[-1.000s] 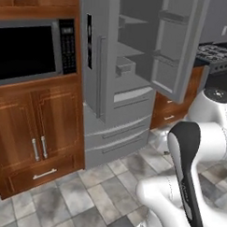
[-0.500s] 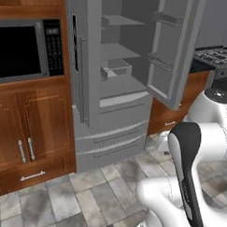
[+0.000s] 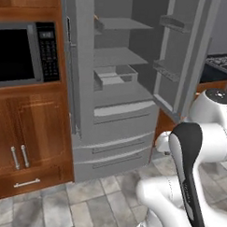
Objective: Gather the cucumber and broccoli from the fridge and place them on a tray on the dining counter. Then gather the chicken drumstick and fish from the fridge and place them on the other tray.
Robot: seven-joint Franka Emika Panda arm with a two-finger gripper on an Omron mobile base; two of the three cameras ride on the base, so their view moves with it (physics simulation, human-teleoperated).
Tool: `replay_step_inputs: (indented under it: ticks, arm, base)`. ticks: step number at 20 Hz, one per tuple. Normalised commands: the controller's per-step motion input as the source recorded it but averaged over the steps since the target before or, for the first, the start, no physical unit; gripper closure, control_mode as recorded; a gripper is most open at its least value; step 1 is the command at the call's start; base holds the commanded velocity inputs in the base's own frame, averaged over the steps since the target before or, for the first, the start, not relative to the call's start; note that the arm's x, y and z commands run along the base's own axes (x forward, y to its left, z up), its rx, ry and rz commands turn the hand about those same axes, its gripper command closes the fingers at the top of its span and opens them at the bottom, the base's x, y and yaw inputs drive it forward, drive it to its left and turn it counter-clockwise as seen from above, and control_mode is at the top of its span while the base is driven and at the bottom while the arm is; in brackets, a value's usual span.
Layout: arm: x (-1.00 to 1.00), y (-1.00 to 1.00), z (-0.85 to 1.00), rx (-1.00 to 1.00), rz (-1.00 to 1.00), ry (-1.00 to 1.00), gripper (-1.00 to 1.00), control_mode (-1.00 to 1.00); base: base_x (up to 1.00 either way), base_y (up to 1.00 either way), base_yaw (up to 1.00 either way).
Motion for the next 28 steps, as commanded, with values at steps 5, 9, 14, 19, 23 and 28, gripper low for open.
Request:
replay_step_inputs:
  ticks: [5, 9, 14, 19, 23, 28]
  arm:
    - [0.0, 0.0, 0.0, 0.0, 0.0, 0.0, -1.0, 1.0]
    - [0.0, 0.0, 0.0, 0.0, 0.0, 0.0, -1.0, 1.0]
    - [0.0, 0.0, 0.0, 0.0, 0.0, 0.0, -1.0, 1.0]
    - [0.0, 0.0, 0.0, 0.0, 0.0, 0.0, -1.0, 1.0]
    - [0.0, 0.0, 0.0, 0.0, 0.0, 0.0, -1.0, 1.0]
    - [0.0, 0.0, 0.0, 0.0, 0.0, 0.0, -1.0, 1.0]
  base:
    - [0.66, -0.44, 0.25]
    - [0.7, -0.38, 0.25]
    - [0.66, -0.31, 0.24]
    - [0.5, -0.34, 0.21]
    - [0.32, -0.49, 0.19]
    - [0.32, -0.45, 0.13]
